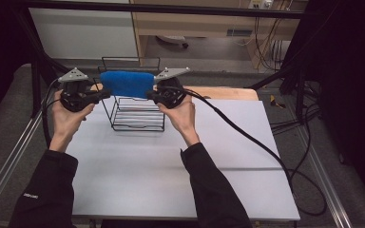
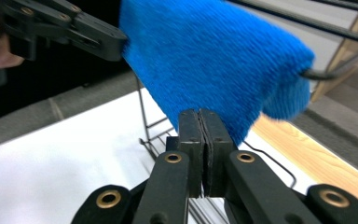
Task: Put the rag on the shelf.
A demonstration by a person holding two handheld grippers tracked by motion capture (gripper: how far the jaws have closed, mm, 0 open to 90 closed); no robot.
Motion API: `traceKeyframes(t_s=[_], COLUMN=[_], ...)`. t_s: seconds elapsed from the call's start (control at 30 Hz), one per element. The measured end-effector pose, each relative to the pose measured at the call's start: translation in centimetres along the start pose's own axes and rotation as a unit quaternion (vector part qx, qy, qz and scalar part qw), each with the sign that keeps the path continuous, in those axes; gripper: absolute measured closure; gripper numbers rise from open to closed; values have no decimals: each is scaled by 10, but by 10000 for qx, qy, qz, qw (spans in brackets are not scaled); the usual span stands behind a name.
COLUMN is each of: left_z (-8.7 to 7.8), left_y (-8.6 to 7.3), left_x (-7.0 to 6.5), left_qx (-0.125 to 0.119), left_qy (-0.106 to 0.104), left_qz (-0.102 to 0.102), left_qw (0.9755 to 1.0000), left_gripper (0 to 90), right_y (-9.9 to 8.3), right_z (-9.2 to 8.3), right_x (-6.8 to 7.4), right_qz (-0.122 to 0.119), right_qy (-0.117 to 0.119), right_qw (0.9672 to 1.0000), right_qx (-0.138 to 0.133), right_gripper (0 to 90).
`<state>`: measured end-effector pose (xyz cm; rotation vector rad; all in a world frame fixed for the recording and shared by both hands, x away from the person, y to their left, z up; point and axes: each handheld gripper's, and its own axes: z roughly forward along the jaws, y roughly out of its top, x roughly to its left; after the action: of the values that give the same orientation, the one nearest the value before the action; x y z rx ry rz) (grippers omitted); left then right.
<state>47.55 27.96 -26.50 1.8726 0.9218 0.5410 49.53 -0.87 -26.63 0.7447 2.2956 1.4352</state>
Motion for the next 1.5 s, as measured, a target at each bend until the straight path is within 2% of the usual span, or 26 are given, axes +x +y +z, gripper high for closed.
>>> traceKeyframes(t_s=[0.27,0.5,0.7,0.83,0.97,1.1,1.17,1.3,1.5], left_z=[3,-8,-18,-23,-24,-23,-22,-19,-16], left_y=[-1,-1,-9,-21,-35,-50,-57,-72,-96], left_x=[-2,-5,-10,-12,-16,-19,-21,-26,-36], left_qx=[-52,-73,-98,-81,3,104,116,149,266], left_qy=[-30,-72,-103,-119,-104,-78,-35,23,-56], left_qz=[28,45,44,35,36,14,28,34,-46], left_qw=[10000,9999,9999,9999,9999,9999,9999,9999,9996], left_gripper=[899,831,635,511,402,290,223,111,63], right_y=[-5,1,2,-2,-9,-21,-28,-44,-77], right_z=[-1,-18,-37,-50,-65,-76,-81,-89,-101], right_x=[-2,2,3,1,-4,-11,-14,-22,-28], right_qz=[-46,-142,-78,123,193,376,405,490,562], right_qy=[5,35,18,-16,-141,-205,-228,-240,-212], right_qw=[9998,9991,9989,9987,9987,9984,9987,9985,9982], right_qx=[-205,-408,-455,-503,-456,-360,-222,-72,43], right_gripper=[868,788,628,492,360,238,183,107,49])
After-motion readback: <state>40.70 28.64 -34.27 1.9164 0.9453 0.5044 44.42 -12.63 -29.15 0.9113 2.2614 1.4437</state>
